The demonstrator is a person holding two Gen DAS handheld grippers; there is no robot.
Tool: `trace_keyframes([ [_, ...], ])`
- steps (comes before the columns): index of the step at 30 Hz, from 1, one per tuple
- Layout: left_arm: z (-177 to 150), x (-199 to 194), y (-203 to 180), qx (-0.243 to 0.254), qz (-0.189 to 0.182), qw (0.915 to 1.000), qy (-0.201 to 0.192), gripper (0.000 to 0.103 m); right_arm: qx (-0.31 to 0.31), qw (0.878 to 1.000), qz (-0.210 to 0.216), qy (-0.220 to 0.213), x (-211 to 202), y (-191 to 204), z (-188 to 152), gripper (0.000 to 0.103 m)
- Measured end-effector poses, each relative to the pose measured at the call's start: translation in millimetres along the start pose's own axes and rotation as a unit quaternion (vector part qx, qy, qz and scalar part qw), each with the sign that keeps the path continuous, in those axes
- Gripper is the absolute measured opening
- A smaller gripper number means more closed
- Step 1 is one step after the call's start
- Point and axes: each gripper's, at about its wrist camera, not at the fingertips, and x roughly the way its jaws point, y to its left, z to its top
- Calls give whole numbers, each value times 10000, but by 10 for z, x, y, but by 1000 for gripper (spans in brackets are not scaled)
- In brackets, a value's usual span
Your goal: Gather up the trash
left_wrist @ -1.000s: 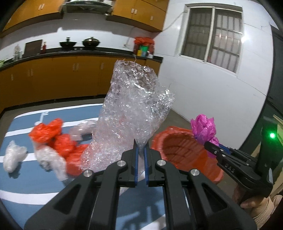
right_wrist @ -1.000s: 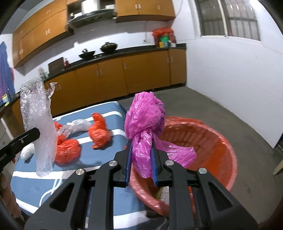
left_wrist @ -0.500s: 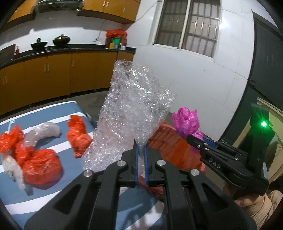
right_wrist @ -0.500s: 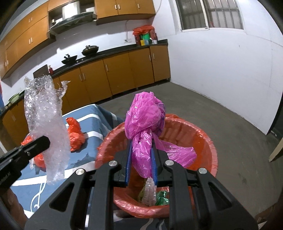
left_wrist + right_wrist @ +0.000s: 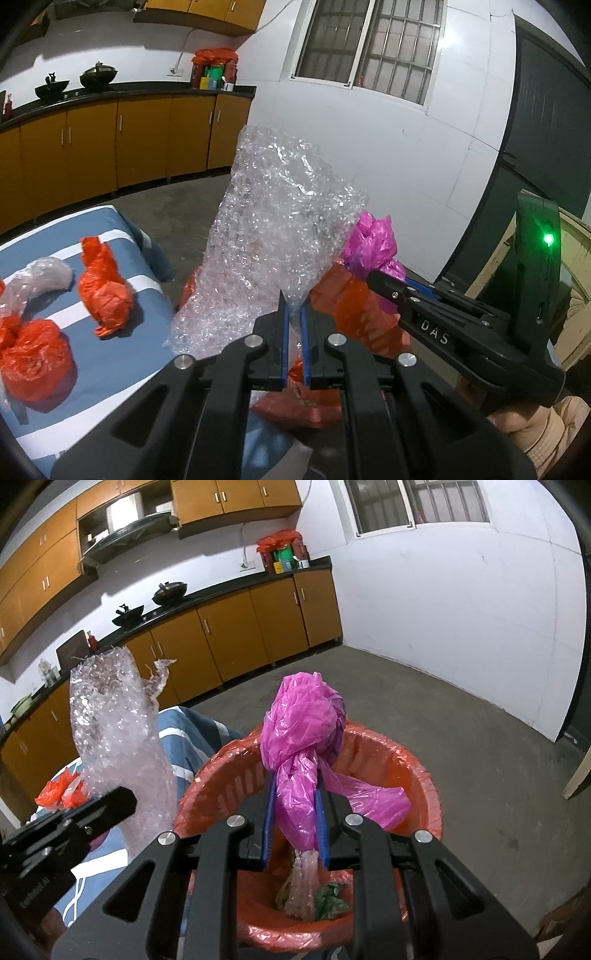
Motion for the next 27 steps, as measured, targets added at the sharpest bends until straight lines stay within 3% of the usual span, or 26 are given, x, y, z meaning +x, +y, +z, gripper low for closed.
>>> trace_keyframes([
  [13,-15,271,-55,41,-140,9997,177,8,308,9995,41,-42,57,-198,83,26],
  [15,-27,285,-22,41,-138,9997,213,12,304,9995,33,-38,56,-209,82,27],
  [17,-42,292,14,7,-86,9997,241,23,303,9995,4,-38,46,-230,77,29],
  [22,-76,248,111,-103,41,9997,239,34,329,9993,-151,-105,-18,-308,59,49],
  [27,-110,211,187,-156,28,9995,256,41,414,9988,-207,-139,-73,-373,56,54],
])
